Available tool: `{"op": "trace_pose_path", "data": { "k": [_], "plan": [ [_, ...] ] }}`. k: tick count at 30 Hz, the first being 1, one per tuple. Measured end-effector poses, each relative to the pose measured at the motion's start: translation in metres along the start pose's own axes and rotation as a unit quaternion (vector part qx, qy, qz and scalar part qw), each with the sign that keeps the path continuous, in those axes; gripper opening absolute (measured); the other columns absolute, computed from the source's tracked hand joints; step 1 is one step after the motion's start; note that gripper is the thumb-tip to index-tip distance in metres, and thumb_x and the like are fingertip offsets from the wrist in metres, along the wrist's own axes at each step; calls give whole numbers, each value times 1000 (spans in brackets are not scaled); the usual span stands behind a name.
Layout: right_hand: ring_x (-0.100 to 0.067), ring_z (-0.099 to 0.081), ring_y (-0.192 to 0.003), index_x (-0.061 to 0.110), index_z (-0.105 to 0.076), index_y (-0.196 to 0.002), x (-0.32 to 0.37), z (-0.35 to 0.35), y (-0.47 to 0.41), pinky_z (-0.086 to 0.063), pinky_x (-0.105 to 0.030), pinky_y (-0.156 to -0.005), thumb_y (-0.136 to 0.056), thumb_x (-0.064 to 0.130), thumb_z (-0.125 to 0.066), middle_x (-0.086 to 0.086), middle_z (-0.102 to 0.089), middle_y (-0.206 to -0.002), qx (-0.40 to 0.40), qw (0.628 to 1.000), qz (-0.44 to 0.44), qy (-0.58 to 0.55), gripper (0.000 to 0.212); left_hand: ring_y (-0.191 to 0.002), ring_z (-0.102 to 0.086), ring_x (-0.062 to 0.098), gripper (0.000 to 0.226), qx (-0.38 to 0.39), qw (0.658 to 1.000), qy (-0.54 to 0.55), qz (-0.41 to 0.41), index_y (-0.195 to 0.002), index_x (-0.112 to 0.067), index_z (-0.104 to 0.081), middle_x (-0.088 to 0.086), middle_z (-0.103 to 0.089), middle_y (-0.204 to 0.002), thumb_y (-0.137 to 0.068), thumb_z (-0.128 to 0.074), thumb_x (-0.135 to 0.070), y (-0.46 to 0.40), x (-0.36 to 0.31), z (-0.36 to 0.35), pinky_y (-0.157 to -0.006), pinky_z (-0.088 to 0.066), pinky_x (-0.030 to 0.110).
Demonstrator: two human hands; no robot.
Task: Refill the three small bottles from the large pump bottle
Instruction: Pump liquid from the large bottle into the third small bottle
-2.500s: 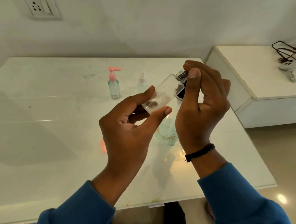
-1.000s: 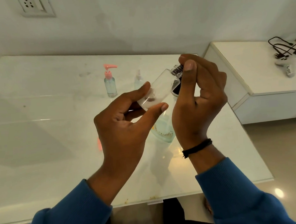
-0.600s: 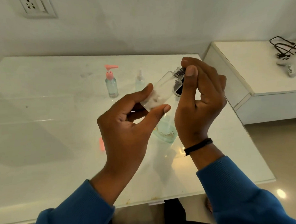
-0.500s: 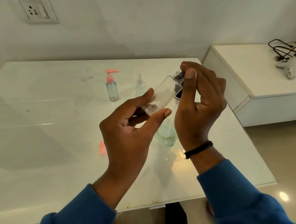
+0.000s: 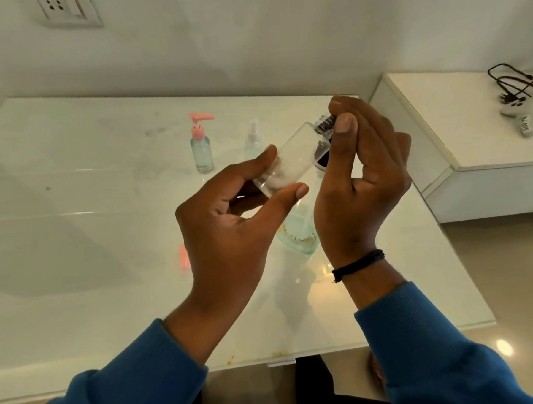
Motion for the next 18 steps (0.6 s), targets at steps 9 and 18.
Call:
{"op": "trace_pose_path", "data": {
  "k": [9, 18],
  "plan": [
    [-6, -63, -84, 18, -71, -95, 3, 4, -14, -46, -31, -80, -99, 14, -61, 10, -69, -92, -5, 1000, 6, -9, 11, -102, -71, -1, 43, 2, 1000, 11, 8, -118, -9, -72, -9, -72, -112, -78, -85, -16, 0, 0, 0, -81, -57, 14],
    [-1, -60, -83, 11, -74, -91, 0, 6, -13, -50, -39, -77, -98, 12, -64, 8, -70, -90, -3, 1000, 4, -17, 13, -104, -70, -2, 43, 3, 1000, 4, 7, -119, -11, -71, -9, -72, -115, -79, -84, -18, 0, 2, 0, -82, -57, 14]
  ]
}}
Point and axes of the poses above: each hand's wrist, its own y-axis away from the middle knuckle, its own z-axis out of the back of the hand, x = y × z, the point moved 9 cm from there along -y, towards the middle knuckle
